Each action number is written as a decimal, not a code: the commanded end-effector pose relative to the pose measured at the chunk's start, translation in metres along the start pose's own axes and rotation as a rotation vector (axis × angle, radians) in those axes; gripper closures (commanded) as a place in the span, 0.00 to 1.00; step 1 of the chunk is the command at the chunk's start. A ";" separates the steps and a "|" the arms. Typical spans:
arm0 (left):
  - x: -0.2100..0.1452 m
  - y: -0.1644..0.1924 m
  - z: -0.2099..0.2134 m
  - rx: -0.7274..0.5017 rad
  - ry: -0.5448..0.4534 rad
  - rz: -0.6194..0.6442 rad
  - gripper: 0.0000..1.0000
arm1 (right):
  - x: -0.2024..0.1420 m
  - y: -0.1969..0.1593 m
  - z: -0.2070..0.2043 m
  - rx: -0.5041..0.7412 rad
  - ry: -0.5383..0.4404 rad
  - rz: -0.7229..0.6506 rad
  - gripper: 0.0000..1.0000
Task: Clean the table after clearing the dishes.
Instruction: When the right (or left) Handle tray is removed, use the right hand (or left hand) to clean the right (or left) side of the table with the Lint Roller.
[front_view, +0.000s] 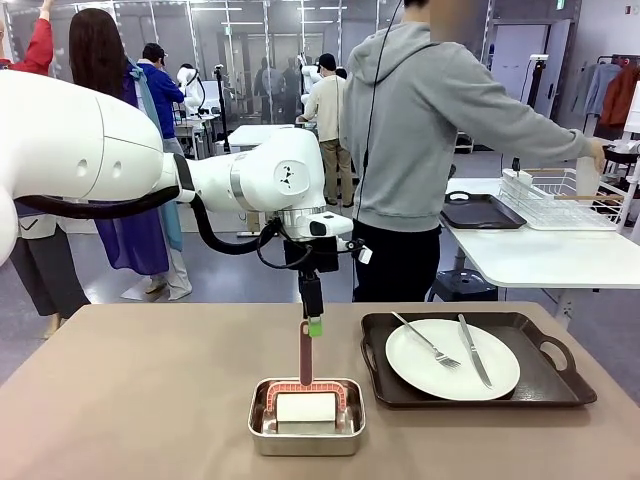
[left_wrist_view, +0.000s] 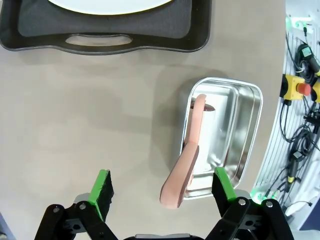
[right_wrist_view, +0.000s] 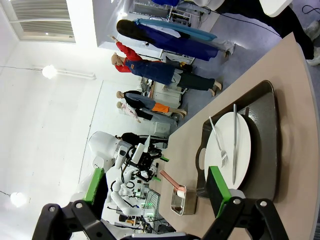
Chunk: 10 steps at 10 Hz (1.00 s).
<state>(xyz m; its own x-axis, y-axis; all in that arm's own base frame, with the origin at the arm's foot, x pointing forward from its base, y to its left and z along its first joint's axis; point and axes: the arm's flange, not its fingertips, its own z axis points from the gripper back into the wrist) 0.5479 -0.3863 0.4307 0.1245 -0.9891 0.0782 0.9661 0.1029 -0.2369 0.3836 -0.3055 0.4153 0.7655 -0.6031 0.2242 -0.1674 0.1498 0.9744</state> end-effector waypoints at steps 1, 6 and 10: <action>0.000 0.000 0.001 0.002 -0.001 0.003 0.00 | -0.005 0.003 0.001 -0.002 0.007 0.002 0.00; -0.013 0.001 0.045 -0.007 -0.065 0.018 0.00 | -0.005 0.003 0.001 -0.002 0.007 0.002 0.00; -0.138 -0.006 0.162 -0.146 -0.442 0.382 0.00 | -0.005 0.003 0.001 -0.002 0.007 0.002 0.00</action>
<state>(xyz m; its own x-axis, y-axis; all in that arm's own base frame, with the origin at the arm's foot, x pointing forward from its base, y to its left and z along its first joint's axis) 0.5765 -0.2634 0.5860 0.4486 -0.8313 0.3282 0.8709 0.3242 -0.3693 0.3832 -0.3058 0.4154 0.7650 -0.6037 0.2244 -0.1674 0.1501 0.9744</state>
